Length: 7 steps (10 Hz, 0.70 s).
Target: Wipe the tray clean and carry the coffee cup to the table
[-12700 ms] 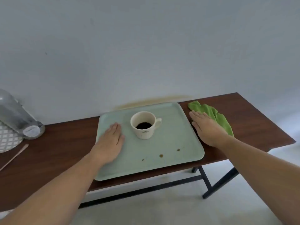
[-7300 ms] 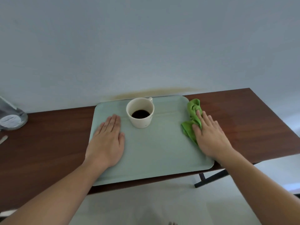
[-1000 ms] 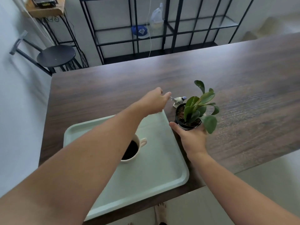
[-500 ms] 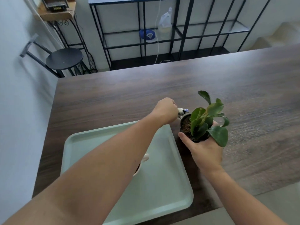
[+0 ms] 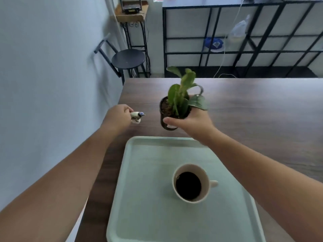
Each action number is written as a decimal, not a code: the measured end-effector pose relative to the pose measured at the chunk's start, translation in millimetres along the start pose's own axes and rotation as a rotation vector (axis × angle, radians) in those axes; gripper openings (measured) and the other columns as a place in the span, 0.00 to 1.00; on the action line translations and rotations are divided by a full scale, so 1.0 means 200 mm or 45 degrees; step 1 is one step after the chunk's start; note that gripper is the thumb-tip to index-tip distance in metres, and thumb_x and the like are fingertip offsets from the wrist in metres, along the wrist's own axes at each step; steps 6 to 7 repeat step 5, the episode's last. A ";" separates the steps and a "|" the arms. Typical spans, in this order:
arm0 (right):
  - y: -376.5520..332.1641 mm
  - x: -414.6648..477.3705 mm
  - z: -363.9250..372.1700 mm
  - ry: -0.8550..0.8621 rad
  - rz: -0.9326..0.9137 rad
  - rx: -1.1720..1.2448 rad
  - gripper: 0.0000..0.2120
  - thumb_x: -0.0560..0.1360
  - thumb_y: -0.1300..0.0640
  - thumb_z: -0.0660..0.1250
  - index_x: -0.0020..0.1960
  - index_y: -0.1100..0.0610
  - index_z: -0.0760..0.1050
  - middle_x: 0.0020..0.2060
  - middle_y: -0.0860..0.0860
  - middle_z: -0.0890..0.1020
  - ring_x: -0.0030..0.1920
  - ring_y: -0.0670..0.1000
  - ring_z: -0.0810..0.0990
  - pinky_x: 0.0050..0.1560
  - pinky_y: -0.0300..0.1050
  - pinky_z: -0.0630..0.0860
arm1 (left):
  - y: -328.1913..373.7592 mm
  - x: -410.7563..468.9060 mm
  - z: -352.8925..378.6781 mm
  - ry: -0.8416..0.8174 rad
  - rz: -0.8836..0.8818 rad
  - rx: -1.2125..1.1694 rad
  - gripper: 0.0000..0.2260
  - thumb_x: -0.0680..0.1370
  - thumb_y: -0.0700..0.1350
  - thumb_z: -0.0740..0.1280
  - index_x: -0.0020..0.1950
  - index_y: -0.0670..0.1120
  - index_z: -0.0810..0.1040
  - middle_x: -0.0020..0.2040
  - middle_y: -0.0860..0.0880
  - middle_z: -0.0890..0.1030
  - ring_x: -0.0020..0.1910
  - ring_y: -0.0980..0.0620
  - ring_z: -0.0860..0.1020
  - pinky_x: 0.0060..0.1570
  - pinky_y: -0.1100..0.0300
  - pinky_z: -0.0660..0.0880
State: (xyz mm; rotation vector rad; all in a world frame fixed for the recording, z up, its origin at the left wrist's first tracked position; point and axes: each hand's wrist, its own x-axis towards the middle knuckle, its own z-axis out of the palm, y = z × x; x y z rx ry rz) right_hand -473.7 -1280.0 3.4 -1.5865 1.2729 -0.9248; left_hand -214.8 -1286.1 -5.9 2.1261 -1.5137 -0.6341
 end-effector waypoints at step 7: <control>0.05 0.07 0.13 -0.393 0.352 -0.260 0.61 0.53 0.42 0.86 0.79 0.48 0.59 0.74 0.47 0.67 0.73 0.45 0.66 0.73 0.44 0.65 | -0.20 -0.03 0.03 0.019 -0.053 -0.078 0.25 0.80 0.57 0.59 0.74 0.46 0.65 0.62 0.41 0.79 0.58 0.42 0.78 0.52 0.53 0.70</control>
